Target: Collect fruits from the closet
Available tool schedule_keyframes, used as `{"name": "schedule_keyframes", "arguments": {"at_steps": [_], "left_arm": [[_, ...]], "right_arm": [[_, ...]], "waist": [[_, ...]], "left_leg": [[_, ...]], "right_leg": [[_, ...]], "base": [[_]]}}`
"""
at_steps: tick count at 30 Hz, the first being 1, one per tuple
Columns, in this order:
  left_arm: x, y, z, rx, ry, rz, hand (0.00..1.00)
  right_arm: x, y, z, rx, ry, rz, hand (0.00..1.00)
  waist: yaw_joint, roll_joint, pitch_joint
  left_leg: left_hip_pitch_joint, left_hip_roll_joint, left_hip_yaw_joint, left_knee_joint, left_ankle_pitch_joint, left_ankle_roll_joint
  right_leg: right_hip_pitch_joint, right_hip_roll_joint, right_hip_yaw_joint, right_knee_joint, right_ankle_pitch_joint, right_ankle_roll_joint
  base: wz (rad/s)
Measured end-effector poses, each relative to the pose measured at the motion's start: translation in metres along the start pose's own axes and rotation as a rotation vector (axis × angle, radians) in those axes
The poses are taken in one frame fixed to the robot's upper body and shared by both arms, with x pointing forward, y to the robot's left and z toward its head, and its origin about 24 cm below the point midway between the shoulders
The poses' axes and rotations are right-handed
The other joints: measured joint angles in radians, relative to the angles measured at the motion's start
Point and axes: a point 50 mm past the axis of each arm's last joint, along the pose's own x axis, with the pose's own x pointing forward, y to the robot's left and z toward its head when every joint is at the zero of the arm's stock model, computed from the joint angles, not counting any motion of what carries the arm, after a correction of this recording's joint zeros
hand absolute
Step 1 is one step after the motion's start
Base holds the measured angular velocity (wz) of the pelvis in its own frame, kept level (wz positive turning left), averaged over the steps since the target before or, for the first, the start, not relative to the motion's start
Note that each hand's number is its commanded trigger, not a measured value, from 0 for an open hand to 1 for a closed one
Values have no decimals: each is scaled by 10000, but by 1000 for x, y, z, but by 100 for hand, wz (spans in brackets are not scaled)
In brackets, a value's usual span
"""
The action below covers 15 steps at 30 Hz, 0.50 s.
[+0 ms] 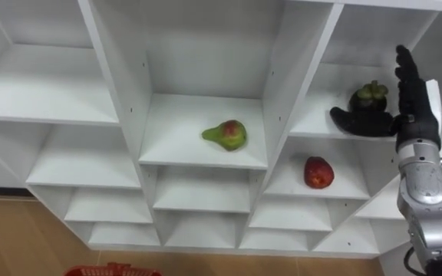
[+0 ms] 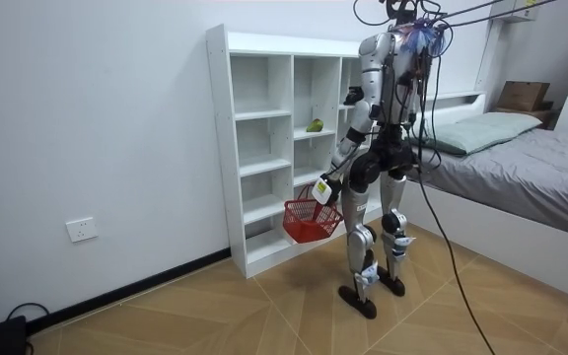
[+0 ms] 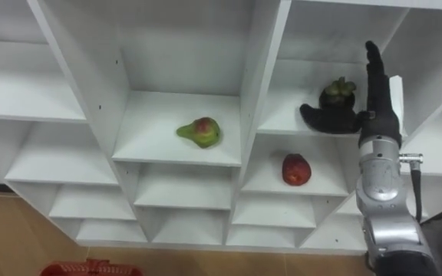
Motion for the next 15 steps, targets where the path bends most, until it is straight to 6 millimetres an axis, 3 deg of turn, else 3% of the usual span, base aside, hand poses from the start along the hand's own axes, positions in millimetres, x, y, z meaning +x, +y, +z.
{"name": "schedule_keyframes", "arguments": {"at_steps": [5, 15], "left_arm": [[0, -1, 1, 246, -14, -68, 100], [0, 0, 1, 268, -13, -106, 100]], "right_arm": [[0, -2, -6, 82, 275, 156, 0], [0, -4, -9, 142, 373, 491, 0]], "waist": [[23, 54, -86], [6, 35, -75]], "left_leg": [[5, 5, 33, 22, 0, 0], [49, 7, 64, 13, 8, -4]], "right_leg": [[17, -15, 13, 13, 0, 0], [59, -1, 51, 6, 2, -3]], "base": [[0], [0]]}}
